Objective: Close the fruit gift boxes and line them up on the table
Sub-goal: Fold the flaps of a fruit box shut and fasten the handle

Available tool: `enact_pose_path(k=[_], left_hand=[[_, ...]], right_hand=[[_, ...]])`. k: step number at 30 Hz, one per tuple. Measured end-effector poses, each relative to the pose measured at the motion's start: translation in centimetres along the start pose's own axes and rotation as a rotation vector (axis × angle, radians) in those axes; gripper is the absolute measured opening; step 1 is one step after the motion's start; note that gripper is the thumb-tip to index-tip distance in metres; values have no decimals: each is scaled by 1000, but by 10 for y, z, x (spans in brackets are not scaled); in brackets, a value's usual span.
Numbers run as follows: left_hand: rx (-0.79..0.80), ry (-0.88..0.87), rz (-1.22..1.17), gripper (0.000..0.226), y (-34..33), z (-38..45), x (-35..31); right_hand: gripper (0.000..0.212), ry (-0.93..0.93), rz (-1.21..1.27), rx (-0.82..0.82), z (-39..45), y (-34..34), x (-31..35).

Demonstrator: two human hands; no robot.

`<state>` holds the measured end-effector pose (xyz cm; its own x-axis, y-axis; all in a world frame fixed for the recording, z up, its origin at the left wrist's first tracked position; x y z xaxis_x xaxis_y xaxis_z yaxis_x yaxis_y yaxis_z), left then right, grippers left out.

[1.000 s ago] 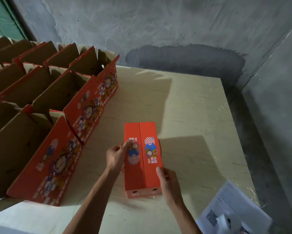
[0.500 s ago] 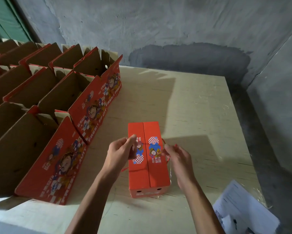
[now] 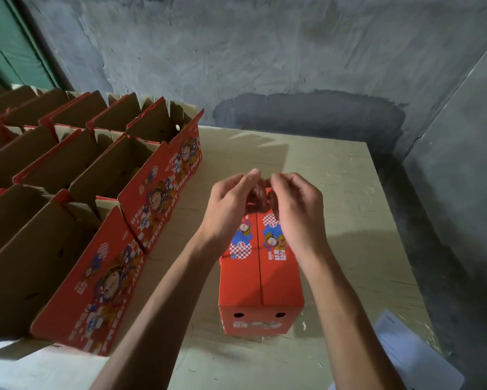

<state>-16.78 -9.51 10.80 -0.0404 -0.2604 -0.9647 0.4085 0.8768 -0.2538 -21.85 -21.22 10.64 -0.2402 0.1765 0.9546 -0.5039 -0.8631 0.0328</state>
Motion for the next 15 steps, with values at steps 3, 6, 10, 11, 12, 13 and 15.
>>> enact_pose_path(k=[3, 6, 10, 11, 12, 13, 15], left_hand=[[52, 5, 45, 42, -7, 7, 2], [53, 24, 43, 41, -15, 5, 28], [66, 83, 73, 44, -25, -2, 72], [69, 101, 94, 42, -28, -1, 81], [78, 118, 121, 37, -30, 1, 88], [95, 133, 152, 34, -34, 4, 92], [148, 157, 214, 35, -44, 9, 95]], right_hand=[[29, 4, -95, -6, 0, 14, 1], [30, -26, -296, -40, -6, 31, -15], [26, -39, -563, -56, -21, 44, -38], [25, -60, -590, -43, -24, 46, -43], [23, -73, -609, -32, -26, 50, -48], [21, -78, -622, -31, -27, 54, -52], [18, -83, -628, -62, -28, 63, -56]])
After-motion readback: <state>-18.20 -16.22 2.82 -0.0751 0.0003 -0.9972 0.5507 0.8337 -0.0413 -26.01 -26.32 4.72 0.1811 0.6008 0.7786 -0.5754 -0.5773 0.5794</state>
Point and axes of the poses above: each hand's wrist, its own z-axis towards the middle knuckle, its own y-axis out of the back of the hand, x = y × z, the point moved 1 cm from there along z, towards the middle knuckle
